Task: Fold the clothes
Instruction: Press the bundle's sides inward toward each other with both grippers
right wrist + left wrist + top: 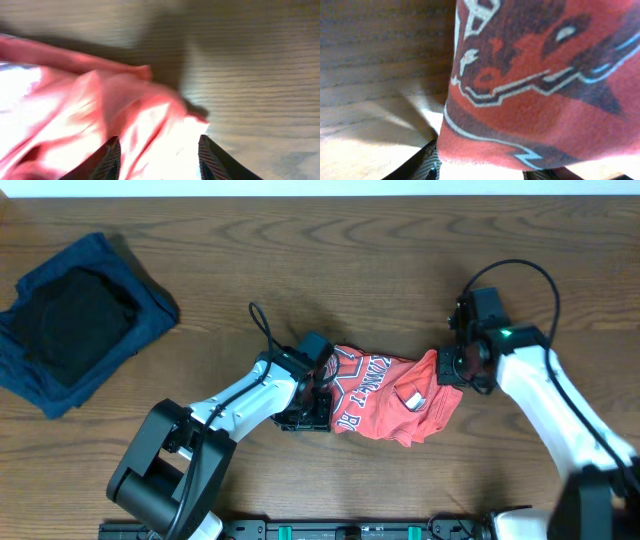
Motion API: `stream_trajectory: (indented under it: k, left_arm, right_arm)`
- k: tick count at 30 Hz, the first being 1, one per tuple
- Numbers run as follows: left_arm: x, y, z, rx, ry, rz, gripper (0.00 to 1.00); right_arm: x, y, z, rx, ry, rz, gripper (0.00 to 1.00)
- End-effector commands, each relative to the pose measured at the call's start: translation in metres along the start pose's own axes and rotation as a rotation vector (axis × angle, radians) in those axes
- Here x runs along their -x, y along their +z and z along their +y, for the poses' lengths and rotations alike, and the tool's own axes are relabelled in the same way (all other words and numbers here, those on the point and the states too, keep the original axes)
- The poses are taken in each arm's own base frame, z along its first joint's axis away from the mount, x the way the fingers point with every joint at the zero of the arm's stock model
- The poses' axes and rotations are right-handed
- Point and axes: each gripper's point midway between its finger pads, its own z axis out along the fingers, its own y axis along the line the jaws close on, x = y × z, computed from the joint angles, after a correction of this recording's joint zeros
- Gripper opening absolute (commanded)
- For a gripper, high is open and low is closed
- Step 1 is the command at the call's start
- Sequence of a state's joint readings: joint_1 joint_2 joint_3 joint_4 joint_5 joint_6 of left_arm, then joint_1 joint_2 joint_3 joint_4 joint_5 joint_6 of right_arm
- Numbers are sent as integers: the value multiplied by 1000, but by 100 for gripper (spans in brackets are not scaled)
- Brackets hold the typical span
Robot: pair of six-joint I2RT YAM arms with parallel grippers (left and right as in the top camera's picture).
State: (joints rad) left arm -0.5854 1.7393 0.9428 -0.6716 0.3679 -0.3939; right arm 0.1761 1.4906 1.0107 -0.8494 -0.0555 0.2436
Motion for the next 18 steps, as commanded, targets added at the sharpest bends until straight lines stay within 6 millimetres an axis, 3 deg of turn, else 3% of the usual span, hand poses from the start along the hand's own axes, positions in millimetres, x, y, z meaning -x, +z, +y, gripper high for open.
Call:
stream_trajectory:
  k: [1,4,7,13,18]
  left_arm:
    - [0,2,-1,-8,-13,7,52]
    - [2,2,-2,-12,-9,-2,52]
    - [4,2,-3,-17,-6,-11,52]
    - [4,2,-3,-17,-6,-11,52]
    - [4,2,-3,-17,-6,-11,53]
  right_arm:
    - [-3,-35,30,166,-64,-58,52]
    - [-10,-54,40,233,-86,-79,53]
    - [-21,-60,61,324,-164,-58,53]
    - [-50,-43,97,403,-273,71,53]
    - [-75,-20,116,387,-334,192,48]
